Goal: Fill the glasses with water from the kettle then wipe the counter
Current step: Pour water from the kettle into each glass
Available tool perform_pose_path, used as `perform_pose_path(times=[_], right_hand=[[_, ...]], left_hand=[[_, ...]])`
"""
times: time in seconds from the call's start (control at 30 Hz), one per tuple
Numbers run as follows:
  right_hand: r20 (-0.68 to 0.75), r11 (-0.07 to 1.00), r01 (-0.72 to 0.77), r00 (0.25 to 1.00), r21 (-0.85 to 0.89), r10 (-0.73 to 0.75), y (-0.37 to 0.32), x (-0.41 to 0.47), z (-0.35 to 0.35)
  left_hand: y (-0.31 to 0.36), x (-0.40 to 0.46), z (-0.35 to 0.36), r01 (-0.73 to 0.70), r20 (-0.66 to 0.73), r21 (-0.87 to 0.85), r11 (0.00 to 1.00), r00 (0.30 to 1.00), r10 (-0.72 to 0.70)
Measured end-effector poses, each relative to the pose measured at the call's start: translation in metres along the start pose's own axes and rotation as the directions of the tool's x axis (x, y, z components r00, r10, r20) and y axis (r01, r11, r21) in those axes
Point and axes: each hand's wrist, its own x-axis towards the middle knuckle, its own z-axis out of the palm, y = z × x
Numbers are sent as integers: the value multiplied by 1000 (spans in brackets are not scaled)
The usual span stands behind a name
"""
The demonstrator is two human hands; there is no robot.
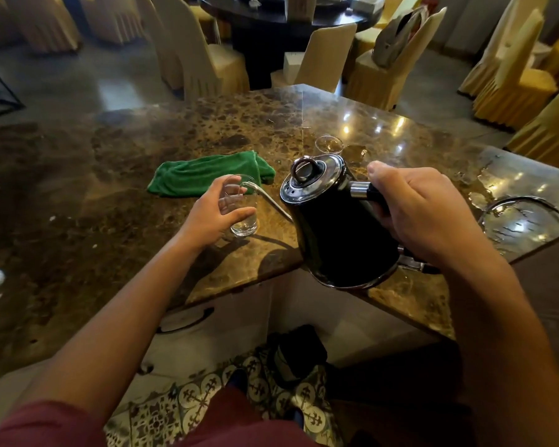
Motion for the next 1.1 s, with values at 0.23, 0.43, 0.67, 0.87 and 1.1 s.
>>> perform_pose_path(times=[0.23, 0.43, 0.67, 0.87, 1.1], right_hand=[[36, 999, -36, 999, -8, 36, -1, 1, -3], [38, 998, -60, 997, -15, 61, -5, 6, -1], [59, 999, -37, 997, -40, 39, -13, 9, -2], [102, 997, -3, 995, -75, 10, -23, 5, -1], [113, 997, -14, 993, -72, 22, -21, 5, -2]], left_hand=[[-6, 1, -1, -11, 11, 7, 1000, 1000, 11], [-5, -1, 2, 0, 2, -36, 999, 1000, 1], [-5, -2, 3, 7, -1, -53, 999, 1000, -7], [-4, -1, 3, 7, 1, -56, 998, 1000, -7], [-5, 0, 3, 12, 14, -50, 999, 1000, -11]])
